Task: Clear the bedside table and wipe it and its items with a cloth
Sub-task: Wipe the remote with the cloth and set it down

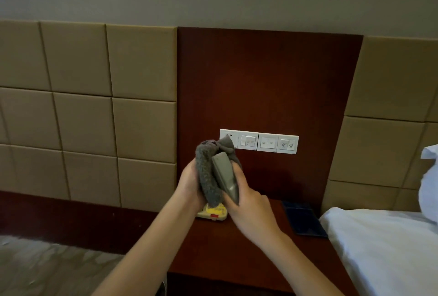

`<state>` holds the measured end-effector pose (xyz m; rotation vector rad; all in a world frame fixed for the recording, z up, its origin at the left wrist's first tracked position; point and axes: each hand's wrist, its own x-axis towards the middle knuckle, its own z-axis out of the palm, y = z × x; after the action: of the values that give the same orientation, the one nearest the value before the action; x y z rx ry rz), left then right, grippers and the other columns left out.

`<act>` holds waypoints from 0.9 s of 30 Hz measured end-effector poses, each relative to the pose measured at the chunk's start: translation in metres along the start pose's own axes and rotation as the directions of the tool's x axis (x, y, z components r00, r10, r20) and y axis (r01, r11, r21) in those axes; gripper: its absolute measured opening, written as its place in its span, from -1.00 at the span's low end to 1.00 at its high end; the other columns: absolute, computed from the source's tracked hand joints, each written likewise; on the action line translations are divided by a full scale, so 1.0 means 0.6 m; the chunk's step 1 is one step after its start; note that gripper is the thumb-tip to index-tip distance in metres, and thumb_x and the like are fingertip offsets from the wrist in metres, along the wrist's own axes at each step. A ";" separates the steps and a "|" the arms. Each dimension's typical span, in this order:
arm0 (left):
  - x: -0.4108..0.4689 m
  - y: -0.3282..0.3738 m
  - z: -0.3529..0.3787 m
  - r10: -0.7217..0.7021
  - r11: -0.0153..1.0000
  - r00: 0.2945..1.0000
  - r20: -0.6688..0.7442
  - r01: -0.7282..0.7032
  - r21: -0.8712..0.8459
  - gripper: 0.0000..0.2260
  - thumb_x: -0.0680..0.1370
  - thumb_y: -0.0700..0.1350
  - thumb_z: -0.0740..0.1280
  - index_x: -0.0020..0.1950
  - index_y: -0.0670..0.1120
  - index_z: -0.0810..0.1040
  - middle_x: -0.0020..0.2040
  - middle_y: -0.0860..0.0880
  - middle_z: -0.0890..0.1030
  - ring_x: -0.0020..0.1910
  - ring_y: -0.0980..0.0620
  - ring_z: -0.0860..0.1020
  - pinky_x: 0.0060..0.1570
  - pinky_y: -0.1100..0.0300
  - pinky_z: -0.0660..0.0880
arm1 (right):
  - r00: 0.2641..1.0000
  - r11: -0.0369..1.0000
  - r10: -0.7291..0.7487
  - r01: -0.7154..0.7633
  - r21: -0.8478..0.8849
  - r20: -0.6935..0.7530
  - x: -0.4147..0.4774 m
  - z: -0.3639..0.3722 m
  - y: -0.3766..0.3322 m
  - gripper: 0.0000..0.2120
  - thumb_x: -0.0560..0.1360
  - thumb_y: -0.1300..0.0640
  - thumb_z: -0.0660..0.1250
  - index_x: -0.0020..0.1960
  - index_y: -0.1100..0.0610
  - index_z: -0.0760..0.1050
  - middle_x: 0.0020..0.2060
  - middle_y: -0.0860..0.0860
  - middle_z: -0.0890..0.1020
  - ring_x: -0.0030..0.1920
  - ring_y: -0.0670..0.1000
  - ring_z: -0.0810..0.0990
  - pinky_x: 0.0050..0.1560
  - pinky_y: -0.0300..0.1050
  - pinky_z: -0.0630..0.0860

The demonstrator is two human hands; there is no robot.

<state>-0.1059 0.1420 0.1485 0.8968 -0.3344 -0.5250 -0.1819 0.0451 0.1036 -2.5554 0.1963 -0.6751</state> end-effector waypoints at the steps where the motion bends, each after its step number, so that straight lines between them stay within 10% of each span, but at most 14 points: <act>1: 0.000 -0.008 -0.003 -0.003 1.000 1.000 0.022 0.003 -0.011 -0.68 0.63 0.01 0.09 -0.03 -0.14 0.56 -0.19 -0.11 0.64 -0.22 -0.02 0.61 -0.18 0.12 0.53 | 1.000 1.000 0.007 -0.008 -0.020 -0.012 0.004 -0.003 0.005 -0.36 0.52 -0.31 0.05 0.47 -0.24 -0.19 0.01 -0.09 0.62 -0.10 -0.03 0.63 0.00 0.05 0.54; 8: 0.010 -0.006 -0.022 0.208 0.941 0.977 0.041 -0.211 0.264 -0.69 0.63 0.03 0.13 0.08 -0.12 0.59 0.00 -0.13 0.66 0.04 -0.06 0.61 0.03 0.08 0.54 | 0.999 0.997 0.042 -0.041 -0.066 0.010 0.017 -0.019 -0.002 -0.40 0.54 -0.29 0.09 0.48 -0.19 -0.06 0.03 -0.11 0.62 -0.04 0.01 0.63 0.09 0.06 0.50; 14: 0.011 -0.017 -0.018 0.644 0.528 0.758 0.106 -0.540 0.655 -0.85 0.62 -0.16 0.20 -0.04 -0.01 0.54 -0.12 0.03 0.63 -0.11 0.25 0.58 -0.09 0.36 0.50 | 0.995 0.989 0.084 -0.089 0.115 0.052 0.021 -0.006 -0.019 -0.45 0.53 -0.21 0.14 0.45 -0.25 0.01 0.04 -0.11 0.60 -0.03 -0.02 0.61 0.06 0.02 0.55; 19: 0.011 -0.035 -0.026 0.682 0.239 0.656 0.323 -0.617 0.750 -0.77 0.56 -0.30 0.26 0.16 -0.08 0.53 -0.02 0.26 0.51 0.01 0.48 0.48 -0.01 0.56 0.40 | 0.971 0.888 0.197 -0.235 0.395 0.135 0.021 -0.003 -0.018 -0.53 0.56 -0.16 0.16 0.43 -0.22 0.13 0.04 -0.17 0.53 0.05 -0.04 0.57 0.12 -0.01 0.53; 21: 0.012 -0.036 -0.034 0.641 0.252 0.684 0.347 -0.615 0.747 -0.71 0.55 -0.31 0.26 0.23 -0.06 0.51 0.02 0.27 0.51 0.04 0.44 0.49 0.05 0.53 0.42 | 0.963 0.861 0.209 -0.263 0.435 0.167 0.019 -0.012 -0.019 -0.60 0.57 -0.13 0.16 0.39 -0.18 0.23 -0.05 -0.18 0.53 -0.03 -0.07 0.57 0.07 -0.02 0.56; 27: 0.032 0.015 -0.027 0.383 0.699 0.911 0.151 -0.393 0.598 -0.76 0.60 -0.06 0.23 -0.02 -0.19 0.61 -0.12 -0.14 0.67 -0.11 -0.01 0.61 -0.08 0.15 0.52 | 0.927 0.665 0.092 -0.329 0.671 0.364 0.005 -0.032 -0.032 -0.69 0.58 -0.07 0.18 0.31 -0.11 0.29 -0.09 0.11 0.50 -0.41 -0.08 0.57 -0.44 -0.18 0.54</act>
<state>-0.0794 0.1465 0.1474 1.4177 -0.7223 -0.0038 -0.1884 0.0529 0.1290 -1.7784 0.0923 -0.1849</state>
